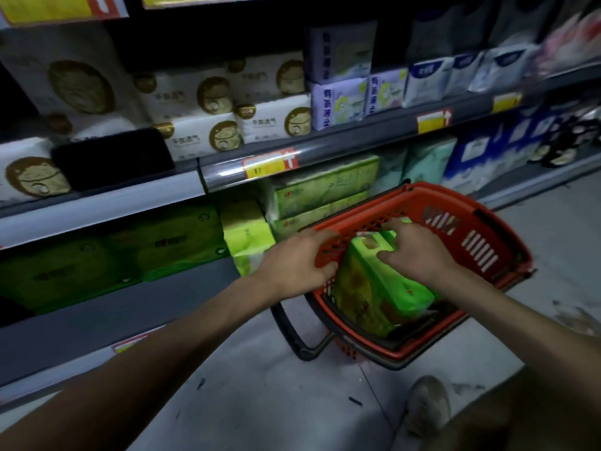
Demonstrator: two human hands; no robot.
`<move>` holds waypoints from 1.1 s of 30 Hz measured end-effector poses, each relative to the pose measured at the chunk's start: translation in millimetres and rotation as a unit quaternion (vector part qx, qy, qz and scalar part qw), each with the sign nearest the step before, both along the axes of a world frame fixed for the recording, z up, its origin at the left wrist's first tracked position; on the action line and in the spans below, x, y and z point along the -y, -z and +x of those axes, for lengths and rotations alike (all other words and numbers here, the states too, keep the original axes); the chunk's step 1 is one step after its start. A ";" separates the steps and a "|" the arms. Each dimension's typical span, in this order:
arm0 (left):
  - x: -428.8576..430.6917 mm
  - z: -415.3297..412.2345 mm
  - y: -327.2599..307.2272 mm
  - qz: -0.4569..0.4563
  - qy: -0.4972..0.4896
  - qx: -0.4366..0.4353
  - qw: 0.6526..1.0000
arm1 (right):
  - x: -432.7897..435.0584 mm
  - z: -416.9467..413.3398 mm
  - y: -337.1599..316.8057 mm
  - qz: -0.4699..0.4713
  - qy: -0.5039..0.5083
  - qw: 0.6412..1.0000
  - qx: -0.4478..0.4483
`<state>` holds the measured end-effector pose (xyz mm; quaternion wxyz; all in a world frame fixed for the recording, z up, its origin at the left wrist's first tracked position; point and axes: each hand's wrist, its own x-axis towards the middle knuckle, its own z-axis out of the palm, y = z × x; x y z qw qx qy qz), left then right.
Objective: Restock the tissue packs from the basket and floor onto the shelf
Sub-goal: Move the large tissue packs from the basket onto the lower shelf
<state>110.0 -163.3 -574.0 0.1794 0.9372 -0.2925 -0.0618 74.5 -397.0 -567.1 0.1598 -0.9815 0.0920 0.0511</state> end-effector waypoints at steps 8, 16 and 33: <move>64.7 9.6 53.2 0.100 0.085 -0.029 0.991 | 17.0 -6.3 53.2 -0.024 0.005 0.994 -0.110; 75.1 15.6 98.8 0.116 0.064 -0.072 0.988 | 23.0 -7.4 85.8 -0.085 0.045 0.979 -0.178; 74.5 12.4 108.1 0.060 -0.006 -0.033 0.998 | -1.2 8.0 116.6 0.002 0.129 0.965 -0.228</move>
